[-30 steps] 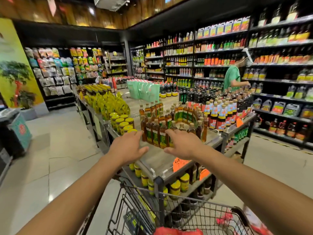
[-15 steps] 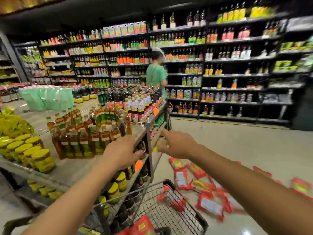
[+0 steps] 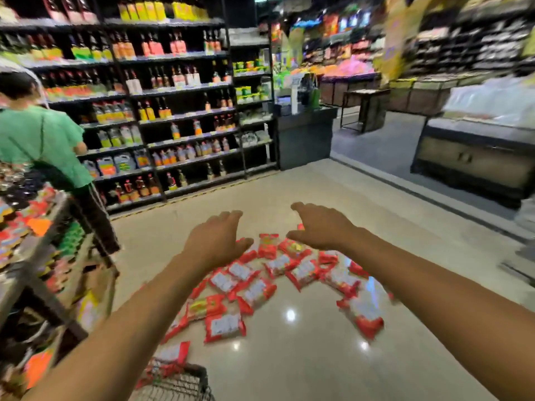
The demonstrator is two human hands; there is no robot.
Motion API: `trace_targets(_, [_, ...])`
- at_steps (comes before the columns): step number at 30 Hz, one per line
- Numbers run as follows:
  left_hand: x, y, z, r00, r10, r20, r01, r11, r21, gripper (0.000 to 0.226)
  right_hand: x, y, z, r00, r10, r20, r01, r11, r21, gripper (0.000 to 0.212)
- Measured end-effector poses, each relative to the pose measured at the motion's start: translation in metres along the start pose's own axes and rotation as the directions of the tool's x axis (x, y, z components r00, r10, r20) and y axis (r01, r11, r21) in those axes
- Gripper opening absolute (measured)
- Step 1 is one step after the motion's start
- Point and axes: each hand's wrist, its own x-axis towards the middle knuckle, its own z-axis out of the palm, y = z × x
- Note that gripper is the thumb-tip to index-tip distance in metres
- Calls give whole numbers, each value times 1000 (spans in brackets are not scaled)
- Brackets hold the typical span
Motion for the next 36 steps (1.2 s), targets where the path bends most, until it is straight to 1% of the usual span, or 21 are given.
trace_targets(4, [44,96,17,987,157,20,-157,987,-18,74,-37,103,-4,987,162,11,-162,986,25,80])
trace_targets(8, [68,173,30,967,252,26,-251,967,-30,70,-65,180,-5,962,272,21,-273,960,64,78])
trace_targets(13, [90,230,53,951,303,68,-302,953,-25,73,-89,237,2,942,332,49,-335,936,109,78])
trace_targets(16, [106,257,64,943,319,92,-318,948,-20,74,-99,263,11,940,335,63,-341,934,112,75])
trace_targets(21, [129,291,89,928,349,132,-343,937,-67,71,-102,301,25,925,368,91,-377,918,120,74])
trace_targets(26, [159,301,117,926,342,161,-330,939,-95,72,-80,328,40,908,392,147,-411,900,143,77])
trace_targets(32, [225,296,160,931,322,172,-301,944,-136,71,-22,353,67,896,388,214,-417,902,114,76])
trace_targets(36, [289,292,201,939,293,181,-250,941,-228,72,35,378,90,878,402,261,-433,899,73,79])
